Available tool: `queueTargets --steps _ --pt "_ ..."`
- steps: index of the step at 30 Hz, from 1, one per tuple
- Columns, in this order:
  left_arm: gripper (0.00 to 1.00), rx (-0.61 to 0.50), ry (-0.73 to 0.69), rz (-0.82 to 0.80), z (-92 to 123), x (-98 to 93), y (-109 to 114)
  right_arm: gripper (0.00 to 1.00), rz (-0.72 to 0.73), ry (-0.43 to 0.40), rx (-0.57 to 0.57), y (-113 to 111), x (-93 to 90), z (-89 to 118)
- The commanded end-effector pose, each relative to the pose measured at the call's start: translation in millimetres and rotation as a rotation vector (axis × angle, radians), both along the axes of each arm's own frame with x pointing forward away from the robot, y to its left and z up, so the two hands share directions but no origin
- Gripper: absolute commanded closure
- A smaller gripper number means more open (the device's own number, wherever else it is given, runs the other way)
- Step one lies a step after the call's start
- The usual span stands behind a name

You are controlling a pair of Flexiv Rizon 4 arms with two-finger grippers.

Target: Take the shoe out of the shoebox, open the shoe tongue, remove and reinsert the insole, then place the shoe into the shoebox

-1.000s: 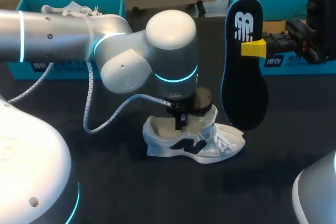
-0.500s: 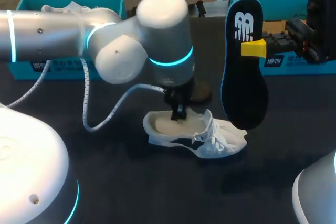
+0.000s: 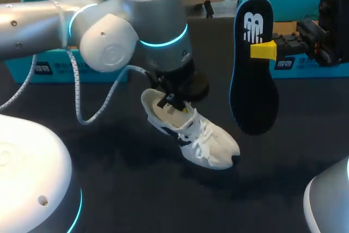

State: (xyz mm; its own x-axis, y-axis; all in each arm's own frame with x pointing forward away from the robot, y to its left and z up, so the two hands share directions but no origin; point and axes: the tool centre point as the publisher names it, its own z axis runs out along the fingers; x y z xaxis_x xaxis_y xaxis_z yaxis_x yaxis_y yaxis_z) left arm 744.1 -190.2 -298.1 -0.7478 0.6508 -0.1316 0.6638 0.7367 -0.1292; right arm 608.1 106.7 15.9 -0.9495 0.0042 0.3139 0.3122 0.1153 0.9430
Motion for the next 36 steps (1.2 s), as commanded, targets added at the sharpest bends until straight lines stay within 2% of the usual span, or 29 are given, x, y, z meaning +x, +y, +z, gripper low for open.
queueTargets --steps 1,7,11,15,21,30,36 --pt "1.00 -0.022 -0.110 -0.337 10 -5.8 11 1.00 0.001 0.001 0.000 2 1.1 0" --pt "1.00 -0.022 -0.110 -0.337 10 -5.8 11 1.00 0.001 0.001 0.000 2 1.1 0" --pt "1.00 -0.036 -0.149 -0.541 12 -18.6 10 1.00 0.001 0.001 0.000 2 1.1 0" --pt "1.00 -0.052 -0.145 -0.603 13 -27.6 12 1.00 0.001 0.001 0.000 2 1.1 0" --pt "1.00 -0.057 -0.143 -0.709 3 -40.6 12 1.00 0.001 0.001 0.000 2 1.1 0" --pt "1.00 -0.032 -0.130 -0.752 -22 -49.8 2 1.00 0.001 0.001 0.000 2 1.1 0" --pt "1.00 -0.027 -0.114 -0.743 -30 -49.2 -7 1.00 0.001 0.001 0.000 2 1.1 0"
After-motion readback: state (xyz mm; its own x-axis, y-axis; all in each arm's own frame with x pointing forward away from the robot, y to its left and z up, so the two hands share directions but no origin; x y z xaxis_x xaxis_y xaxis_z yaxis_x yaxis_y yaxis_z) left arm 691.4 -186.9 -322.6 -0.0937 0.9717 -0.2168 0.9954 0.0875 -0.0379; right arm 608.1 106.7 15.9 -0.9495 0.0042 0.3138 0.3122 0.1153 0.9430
